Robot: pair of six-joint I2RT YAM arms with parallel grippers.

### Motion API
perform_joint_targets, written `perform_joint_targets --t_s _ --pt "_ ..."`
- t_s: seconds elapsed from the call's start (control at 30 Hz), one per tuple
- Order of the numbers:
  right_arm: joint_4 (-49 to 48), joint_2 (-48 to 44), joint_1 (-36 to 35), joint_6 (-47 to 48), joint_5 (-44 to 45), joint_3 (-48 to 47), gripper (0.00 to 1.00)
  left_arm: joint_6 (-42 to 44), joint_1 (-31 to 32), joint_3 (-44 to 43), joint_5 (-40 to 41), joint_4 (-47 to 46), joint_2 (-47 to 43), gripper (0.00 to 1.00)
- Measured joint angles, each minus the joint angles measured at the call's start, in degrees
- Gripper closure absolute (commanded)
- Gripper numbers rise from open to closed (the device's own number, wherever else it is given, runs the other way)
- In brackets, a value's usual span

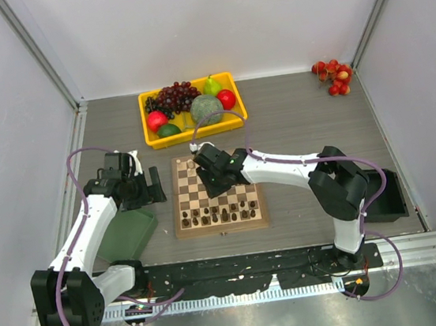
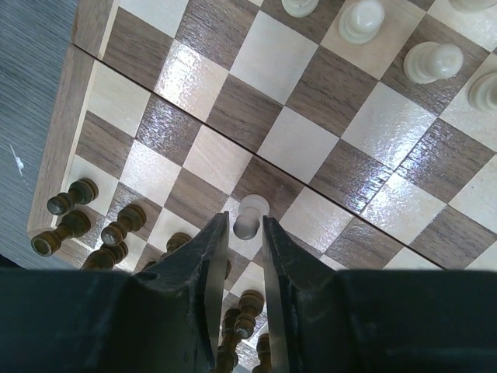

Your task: Set up the chess pieces on the board

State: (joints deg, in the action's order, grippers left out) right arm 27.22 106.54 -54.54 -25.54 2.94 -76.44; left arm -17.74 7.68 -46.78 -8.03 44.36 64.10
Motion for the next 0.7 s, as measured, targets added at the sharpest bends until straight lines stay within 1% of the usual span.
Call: perform_joint_targets --t_s 0.07,0.2,0.4,0.7 --pt "0.22 0.0 0.0 0.07 0.04 0.0 0.8 0.0 0.0 0.0 0.0 0.02 0.0 0.08" --pt "0.28 0.0 0.0 0.17 0.15 -0.24 0.84 0.0 0.0 0.0 0.0 0.02 0.0 0.08" --pt "1.53 0.13 0.0 0.5 0.26 -3.17 0.83 0.0 0.0 0.0 0.0 0.02 0.0 0.08" --pt "0.92 5.16 0.0 2.1 0.61 -15.67 0.82 0.0 0.0 0.0 0.0 0.02 -0.04 0.08"
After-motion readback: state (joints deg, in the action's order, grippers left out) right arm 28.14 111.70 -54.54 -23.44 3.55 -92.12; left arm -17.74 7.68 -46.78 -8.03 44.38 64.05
